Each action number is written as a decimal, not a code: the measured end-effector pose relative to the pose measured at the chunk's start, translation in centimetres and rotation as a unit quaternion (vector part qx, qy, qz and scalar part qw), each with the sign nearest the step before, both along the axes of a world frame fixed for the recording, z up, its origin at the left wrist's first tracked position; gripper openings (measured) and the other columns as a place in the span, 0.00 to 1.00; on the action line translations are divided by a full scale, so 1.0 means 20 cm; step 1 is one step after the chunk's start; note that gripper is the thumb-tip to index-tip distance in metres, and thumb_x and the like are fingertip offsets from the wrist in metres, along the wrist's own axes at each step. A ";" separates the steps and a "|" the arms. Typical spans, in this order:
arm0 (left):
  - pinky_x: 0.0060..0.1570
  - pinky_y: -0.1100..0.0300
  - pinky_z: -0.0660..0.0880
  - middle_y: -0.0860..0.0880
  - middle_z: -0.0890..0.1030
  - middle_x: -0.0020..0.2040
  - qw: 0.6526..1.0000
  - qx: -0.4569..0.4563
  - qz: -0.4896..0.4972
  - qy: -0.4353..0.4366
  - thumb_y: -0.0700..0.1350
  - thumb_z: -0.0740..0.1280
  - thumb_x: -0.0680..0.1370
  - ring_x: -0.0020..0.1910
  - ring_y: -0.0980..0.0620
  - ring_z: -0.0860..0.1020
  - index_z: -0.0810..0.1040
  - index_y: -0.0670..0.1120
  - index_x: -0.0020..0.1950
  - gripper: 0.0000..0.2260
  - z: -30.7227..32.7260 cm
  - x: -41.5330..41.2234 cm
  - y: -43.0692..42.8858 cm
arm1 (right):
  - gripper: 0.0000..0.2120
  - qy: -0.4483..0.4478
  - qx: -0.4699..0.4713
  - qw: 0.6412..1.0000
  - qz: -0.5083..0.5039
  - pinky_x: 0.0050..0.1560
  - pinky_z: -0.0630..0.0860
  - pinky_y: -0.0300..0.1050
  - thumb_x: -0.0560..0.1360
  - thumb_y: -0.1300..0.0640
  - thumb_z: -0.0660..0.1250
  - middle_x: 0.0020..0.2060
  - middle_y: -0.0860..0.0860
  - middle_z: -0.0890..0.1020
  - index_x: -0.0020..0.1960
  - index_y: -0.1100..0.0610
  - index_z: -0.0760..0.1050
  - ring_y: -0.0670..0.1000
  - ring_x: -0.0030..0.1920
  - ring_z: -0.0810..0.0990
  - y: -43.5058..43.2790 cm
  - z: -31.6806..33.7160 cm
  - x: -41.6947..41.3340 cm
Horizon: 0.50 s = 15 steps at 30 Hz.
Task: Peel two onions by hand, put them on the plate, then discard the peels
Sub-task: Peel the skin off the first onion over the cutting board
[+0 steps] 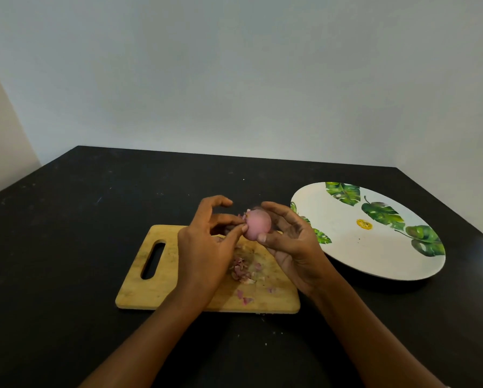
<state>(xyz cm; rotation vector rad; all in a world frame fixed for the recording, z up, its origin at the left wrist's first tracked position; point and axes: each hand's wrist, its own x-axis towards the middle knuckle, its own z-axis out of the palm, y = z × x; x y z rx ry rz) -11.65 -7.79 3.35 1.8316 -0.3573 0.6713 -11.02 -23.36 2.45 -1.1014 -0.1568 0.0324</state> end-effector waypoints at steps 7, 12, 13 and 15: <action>0.41 0.67 0.78 0.55 0.77 0.45 0.997 0.072 -0.020 -0.034 0.39 0.69 0.74 0.45 0.58 0.78 0.64 0.61 0.51 0.21 -0.02 -0.01 -0.02 | 0.27 0.021 0.020 1.000 -0.006 0.50 0.81 0.48 0.61 0.69 0.75 0.57 0.58 0.82 0.59 0.59 0.77 0.58 0.58 0.82 0.01 -0.02 0.01; 0.38 0.67 0.76 0.54 0.76 0.45 0.989 0.121 -0.071 -0.049 0.38 0.68 0.75 0.42 0.58 0.77 0.66 0.61 0.50 0.19 -0.05 -0.02 -0.04 | 0.24 0.055 0.112 0.992 -0.033 0.47 0.82 0.46 0.62 0.64 0.75 0.59 0.63 0.79 0.57 0.60 0.76 0.59 0.54 0.83 -0.01 0.00 0.02; 0.37 0.68 0.75 0.54 0.76 0.44 0.987 0.132 -0.075 -0.059 0.39 0.68 0.75 0.40 0.58 0.77 0.68 0.59 0.49 0.15 -0.06 -0.02 -0.04 | 0.21 0.060 0.118 0.990 -0.040 0.48 0.82 0.46 0.65 0.65 0.71 0.60 0.63 0.78 0.58 0.59 0.75 0.59 0.54 0.83 -0.02 0.00 0.02; 0.36 0.70 0.74 0.57 0.75 0.42 0.983 0.150 -0.073 -0.079 0.46 0.66 0.75 0.37 0.61 0.75 0.71 0.55 0.49 0.06 -0.06 -0.02 -0.04 | 0.20 0.059 0.124 0.990 -0.042 0.51 0.82 0.47 0.66 0.66 0.68 0.62 0.63 0.77 0.58 0.59 0.75 0.60 0.57 0.81 -0.03 0.00 0.03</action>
